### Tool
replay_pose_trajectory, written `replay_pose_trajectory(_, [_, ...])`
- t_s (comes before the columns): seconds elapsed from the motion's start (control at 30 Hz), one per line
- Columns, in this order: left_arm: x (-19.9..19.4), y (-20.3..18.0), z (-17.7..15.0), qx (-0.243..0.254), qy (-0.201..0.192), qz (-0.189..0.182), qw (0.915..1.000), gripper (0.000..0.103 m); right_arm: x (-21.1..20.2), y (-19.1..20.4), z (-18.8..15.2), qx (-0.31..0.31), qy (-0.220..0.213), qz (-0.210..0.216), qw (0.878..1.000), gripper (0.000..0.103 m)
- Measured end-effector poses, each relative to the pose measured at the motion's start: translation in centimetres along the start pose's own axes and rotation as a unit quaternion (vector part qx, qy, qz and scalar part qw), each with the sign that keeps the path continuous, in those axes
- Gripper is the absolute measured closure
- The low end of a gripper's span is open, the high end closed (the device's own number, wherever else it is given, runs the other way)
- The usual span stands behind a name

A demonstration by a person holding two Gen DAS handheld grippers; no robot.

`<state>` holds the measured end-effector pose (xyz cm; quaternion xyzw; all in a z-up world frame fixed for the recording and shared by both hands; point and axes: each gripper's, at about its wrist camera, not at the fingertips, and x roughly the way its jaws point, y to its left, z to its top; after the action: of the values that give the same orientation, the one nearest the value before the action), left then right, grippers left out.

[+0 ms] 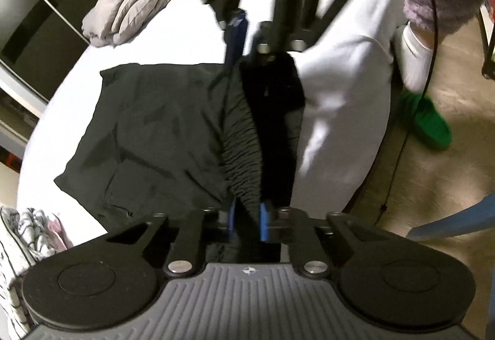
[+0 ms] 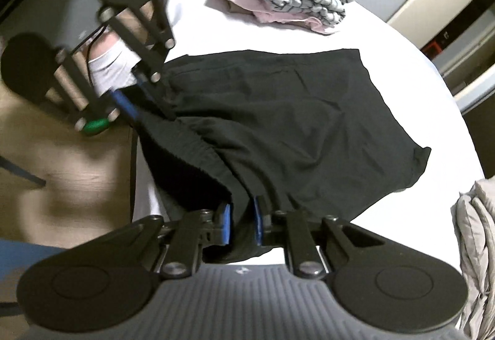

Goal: Fold clothes

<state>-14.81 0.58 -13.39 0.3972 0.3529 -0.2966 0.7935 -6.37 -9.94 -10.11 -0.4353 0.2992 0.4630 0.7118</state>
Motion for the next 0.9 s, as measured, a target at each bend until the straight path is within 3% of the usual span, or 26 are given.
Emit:
replay_pose_trajectory(0.07, [-0.1,0.9,0.0,-0.023,0.003,-0.014,0.9996,0.095,-0.1,0.7,-0.2,-0.021,-0.008,-0.003,1.0,0.073])
replay_pose_trajectory(0.1, [-0.1,1.4,0.0,-0.034,0.004,-0.02,0.9992,0.095,-0.2,1.0,-0.3,-0.032,-0.012,-0.004,0.999,0.058])
replay_pose_trajectory(0.13, [-0.1,1.8,0.0,-0.045,0.005,-0.026,0.9986,0.095,-0.3,1.6,-0.2,-0.047,-0.018,-0.007,0.999,0.051])
replay_pose_trajectory(0.3, [-0.3,3.5,-0.1,-0.086,0.011,-0.047,0.9951,0.095,-0.3,4.6,-0.3,-0.113,-0.034,-0.018,0.993,0.044])
replay_pose_trajectory(0.4, [-0.3,4.3,-0.2,-0.105,0.016,-0.056,0.9928,0.095,0.3,6.9,-0.9,-0.176,-0.028,-0.033,0.983,0.043])
replay_pose_trajectory(0.67, [-0.3,4.9,-0.3,-0.121,0.016,-0.067,0.9903,0.095,2.6,10.2,-3.7,-0.328,-0.006,-0.124,0.937,0.042])
replay_pose_trajectory(0.9, [-0.3,5.0,-0.4,-0.128,0.015,-0.069,0.9893,0.095,3.7,11.7,-5.3,-0.433,-0.016,-0.162,0.886,0.037])
